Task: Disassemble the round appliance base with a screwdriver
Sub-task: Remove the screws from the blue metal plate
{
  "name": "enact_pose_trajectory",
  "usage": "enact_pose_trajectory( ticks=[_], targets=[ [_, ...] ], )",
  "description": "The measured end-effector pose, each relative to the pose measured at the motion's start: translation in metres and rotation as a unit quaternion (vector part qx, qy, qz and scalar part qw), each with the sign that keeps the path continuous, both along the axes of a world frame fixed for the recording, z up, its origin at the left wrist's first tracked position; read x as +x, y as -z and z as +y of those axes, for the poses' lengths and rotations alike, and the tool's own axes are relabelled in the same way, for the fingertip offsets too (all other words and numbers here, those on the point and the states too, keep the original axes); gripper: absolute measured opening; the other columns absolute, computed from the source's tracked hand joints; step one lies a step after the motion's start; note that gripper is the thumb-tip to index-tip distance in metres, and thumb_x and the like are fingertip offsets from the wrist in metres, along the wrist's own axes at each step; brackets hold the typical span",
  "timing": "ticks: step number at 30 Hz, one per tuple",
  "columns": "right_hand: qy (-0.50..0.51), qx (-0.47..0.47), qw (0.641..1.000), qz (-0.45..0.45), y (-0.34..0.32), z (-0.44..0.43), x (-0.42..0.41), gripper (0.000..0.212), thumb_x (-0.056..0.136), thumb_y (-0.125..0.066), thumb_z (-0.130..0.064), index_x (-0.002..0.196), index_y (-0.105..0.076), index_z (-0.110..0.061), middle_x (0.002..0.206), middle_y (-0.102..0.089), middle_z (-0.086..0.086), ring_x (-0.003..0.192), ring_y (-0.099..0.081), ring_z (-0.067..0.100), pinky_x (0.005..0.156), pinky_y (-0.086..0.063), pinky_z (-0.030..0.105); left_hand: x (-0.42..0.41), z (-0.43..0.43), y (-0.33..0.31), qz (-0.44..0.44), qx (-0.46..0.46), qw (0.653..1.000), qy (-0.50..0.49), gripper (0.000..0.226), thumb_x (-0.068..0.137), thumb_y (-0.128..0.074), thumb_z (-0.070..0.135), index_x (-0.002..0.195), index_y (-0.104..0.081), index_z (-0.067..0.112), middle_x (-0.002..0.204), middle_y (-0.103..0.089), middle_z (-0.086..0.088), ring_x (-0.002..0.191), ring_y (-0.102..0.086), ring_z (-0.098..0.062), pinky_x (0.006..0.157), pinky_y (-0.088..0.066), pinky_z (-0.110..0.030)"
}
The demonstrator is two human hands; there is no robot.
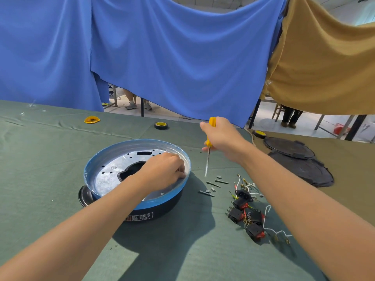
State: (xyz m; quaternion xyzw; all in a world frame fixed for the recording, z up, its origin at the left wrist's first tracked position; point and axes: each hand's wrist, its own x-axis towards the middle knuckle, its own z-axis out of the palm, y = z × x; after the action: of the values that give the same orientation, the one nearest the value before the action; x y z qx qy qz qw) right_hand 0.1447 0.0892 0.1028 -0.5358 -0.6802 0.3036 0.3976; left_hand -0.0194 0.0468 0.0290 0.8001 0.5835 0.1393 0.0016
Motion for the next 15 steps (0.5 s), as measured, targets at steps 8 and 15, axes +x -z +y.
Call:
enact_pose_trajectory(
  ticks=[8, 15],
  targets=[
    [-0.049, -0.153, 0.979, -0.126, 0.054, -0.012, -0.015, 0.033, 0.083, -0.059, -0.016, 0.068, -0.029, -0.019, 0.065, -0.032, 0.003, 0.047, -0.026, 0.018, 0.035, -0.019, 0.018, -0.003, 0.002, -0.002, -0.031, -0.036, 0.999, 0.019, 0.019, 0.092, -0.06, 0.018, 0.101, -0.075, 0.024, 0.103, -0.07, 0.004, 0.093, -0.06, -0.018, 0.085, -0.053, -0.04],
    [-0.05, -0.147, 0.985, -0.073, 0.062, -0.007, -0.023, 0.029, 0.08, -0.05, -0.004, 0.065, -0.029, -0.017, 0.068, -0.032, 0.004, 0.055, -0.026, 0.02, 0.041, -0.022, 0.025, -0.002, 0.002, -0.001, -0.007, -0.01, 1.0, 0.02, 0.017, 0.093, -0.058, 0.021, 0.102, -0.073, 0.02, 0.105, -0.068, 0.001, 0.096, -0.06, -0.02, 0.086, -0.052, -0.042]
  ],
)
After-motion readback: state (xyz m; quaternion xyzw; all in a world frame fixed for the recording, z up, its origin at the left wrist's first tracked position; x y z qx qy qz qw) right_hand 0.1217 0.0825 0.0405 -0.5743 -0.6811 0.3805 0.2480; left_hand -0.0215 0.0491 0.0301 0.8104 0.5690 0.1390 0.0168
